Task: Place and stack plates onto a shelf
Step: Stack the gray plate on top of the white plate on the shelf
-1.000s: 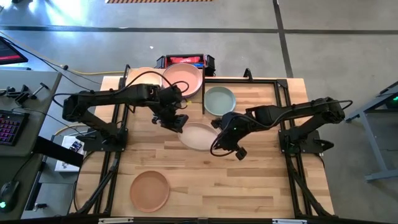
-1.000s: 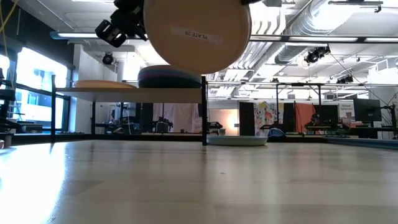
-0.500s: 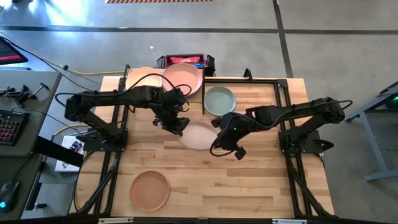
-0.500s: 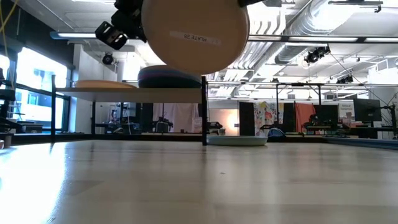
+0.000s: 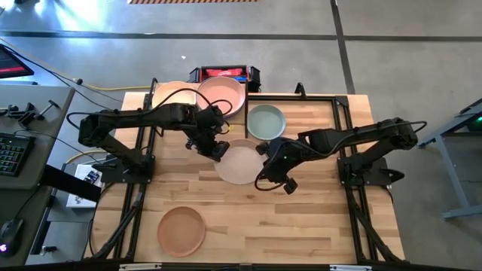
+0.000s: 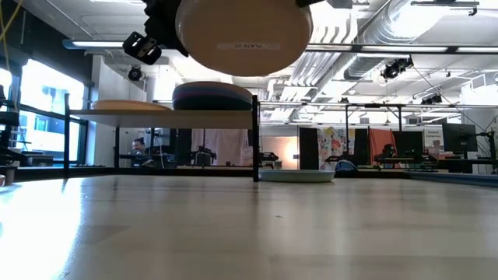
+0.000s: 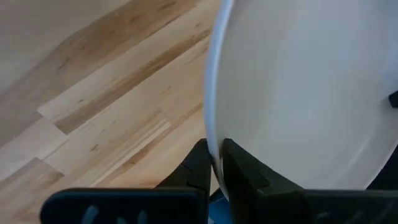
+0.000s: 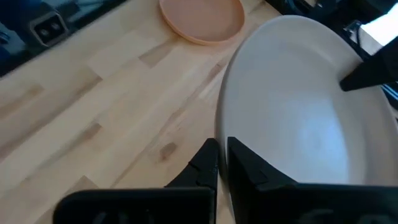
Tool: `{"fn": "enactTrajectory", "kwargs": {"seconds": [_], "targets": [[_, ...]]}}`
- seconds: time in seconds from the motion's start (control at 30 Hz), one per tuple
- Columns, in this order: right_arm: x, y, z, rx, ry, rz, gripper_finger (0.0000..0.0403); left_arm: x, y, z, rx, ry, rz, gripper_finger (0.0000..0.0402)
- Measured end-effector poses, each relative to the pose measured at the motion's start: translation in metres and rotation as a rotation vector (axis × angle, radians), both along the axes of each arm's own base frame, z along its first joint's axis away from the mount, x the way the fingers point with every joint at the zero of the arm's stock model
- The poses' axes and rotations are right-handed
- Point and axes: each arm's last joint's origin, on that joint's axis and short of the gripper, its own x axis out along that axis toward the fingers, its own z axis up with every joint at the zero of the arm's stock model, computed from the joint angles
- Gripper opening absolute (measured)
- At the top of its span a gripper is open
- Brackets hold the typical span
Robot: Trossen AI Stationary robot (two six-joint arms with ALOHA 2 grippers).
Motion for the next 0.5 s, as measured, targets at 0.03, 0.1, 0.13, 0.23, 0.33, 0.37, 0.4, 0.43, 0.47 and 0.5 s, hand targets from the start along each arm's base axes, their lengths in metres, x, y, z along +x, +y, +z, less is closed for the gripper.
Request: {"fn": "enactTrajectory", "kwargs": {"seconds": [0.03, 0.1, 0.13, 0.23, 0.33, 0.37, 0.4, 0.43, 0.47, 0.5], "targets": [[-0.0001, 0.0005, -0.0001, -0.014, -0.001, -0.010, 0.0002, -0.0001, 0.0001, -0.0001, 0.003, 0.001, 0.001, 0.0016], [-0.0005, 0.0028, -0.0003, -0.043, -0.004, -0.029, 0.0007, -0.0002, 0.0000, -0.0003, 0.003, 0.003, 0.001, 0.0016], [-0.0006, 0.0034, -0.0004, -0.055, -0.005, -0.037, 0.0011, -0.0003, 0.0000, -0.0003, 0.003, 0.003, 0.000, 0.0016], [-0.0010, 0.0052, -0.0005, -0.068, -0.006, -0.044, 0.0033, -0.0003, 0.0000, -0.0003, 0.003, 0.001, -0.005, 0.0015], [-0.0013, 0.0070, -0.0005, -0.077, -0.007, -0.046, 0.0065, -0.0001, -0.0008, 0.0001, -0.002, -0.006, -0.017, 0.0014], [-0.0013, 0.0070, -0.0005, -0.080, -0.008, -0.050, 0.0075, -0.0002, -0.0010, 0.0001, 0.001, -0.007, -0.020, 0.0014], [-0.0013, 0.0067, -0.0005, -0.086, -0.008, -0.056, 0.0085, -0.0004, -0.0009, 0.0001, 0.010, -0.008, -0.025, 0.0014], [-0.0017, 0.0062, -0.0004, -0.097, -0.008, -0.066, 0.0094, -0.0012, -0.0007, 0.0008, 0.027, -0.010, -0.027, 0.0014], [-0.0027, 0.0054, 0.0001, -0.110, -0.007, -0.078, 0.0102, -0.0025, -0.0005, 0.0019, 0.043, -0.012, -0.026, 0.0014], [-0.0034, 0.0048, 0.0008, -0.120, -0.009, -0.088, 0.0109, -0.0036, 0.0001, 0.0028, 0.056, -0.013, -0.023, 0.0014]]}}
